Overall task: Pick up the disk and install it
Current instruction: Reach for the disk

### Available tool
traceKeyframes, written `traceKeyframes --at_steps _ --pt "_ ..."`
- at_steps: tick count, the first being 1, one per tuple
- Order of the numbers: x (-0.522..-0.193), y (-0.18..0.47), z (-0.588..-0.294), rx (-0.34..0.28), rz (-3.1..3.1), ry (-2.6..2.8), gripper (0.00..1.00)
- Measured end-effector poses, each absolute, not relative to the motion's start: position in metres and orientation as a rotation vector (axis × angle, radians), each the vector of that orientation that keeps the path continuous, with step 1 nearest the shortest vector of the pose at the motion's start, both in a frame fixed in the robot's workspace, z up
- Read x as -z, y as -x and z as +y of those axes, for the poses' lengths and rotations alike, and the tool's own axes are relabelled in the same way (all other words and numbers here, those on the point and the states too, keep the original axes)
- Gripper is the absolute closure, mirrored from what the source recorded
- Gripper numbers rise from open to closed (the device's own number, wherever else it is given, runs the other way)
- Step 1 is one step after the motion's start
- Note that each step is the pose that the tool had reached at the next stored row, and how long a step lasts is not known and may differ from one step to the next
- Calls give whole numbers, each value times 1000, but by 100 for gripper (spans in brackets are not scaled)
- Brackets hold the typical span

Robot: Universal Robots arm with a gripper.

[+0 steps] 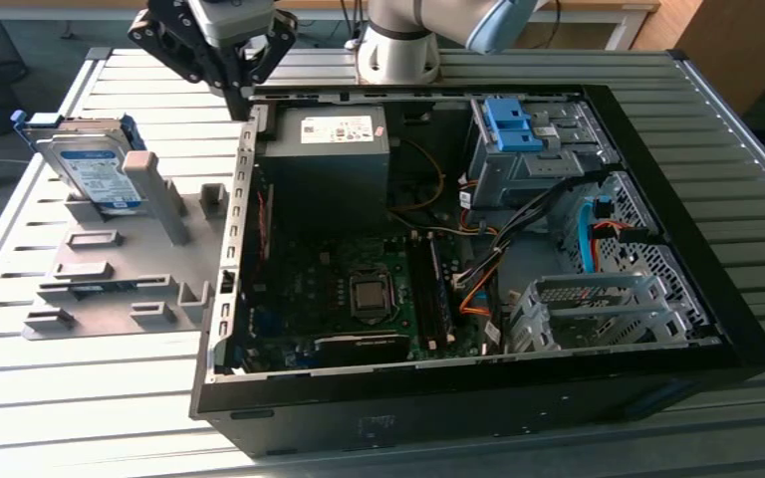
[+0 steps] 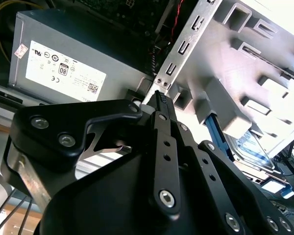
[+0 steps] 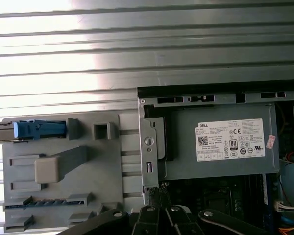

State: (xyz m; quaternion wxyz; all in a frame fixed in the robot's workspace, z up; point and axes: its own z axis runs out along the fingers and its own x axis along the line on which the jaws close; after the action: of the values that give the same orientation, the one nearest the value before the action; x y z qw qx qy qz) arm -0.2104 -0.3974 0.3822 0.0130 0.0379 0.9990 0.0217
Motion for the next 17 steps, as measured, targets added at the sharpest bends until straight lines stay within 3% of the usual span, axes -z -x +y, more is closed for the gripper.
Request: traceKeyframes --at_steps 17 --pt "-382 224 -397 -68 3113 -118 89"
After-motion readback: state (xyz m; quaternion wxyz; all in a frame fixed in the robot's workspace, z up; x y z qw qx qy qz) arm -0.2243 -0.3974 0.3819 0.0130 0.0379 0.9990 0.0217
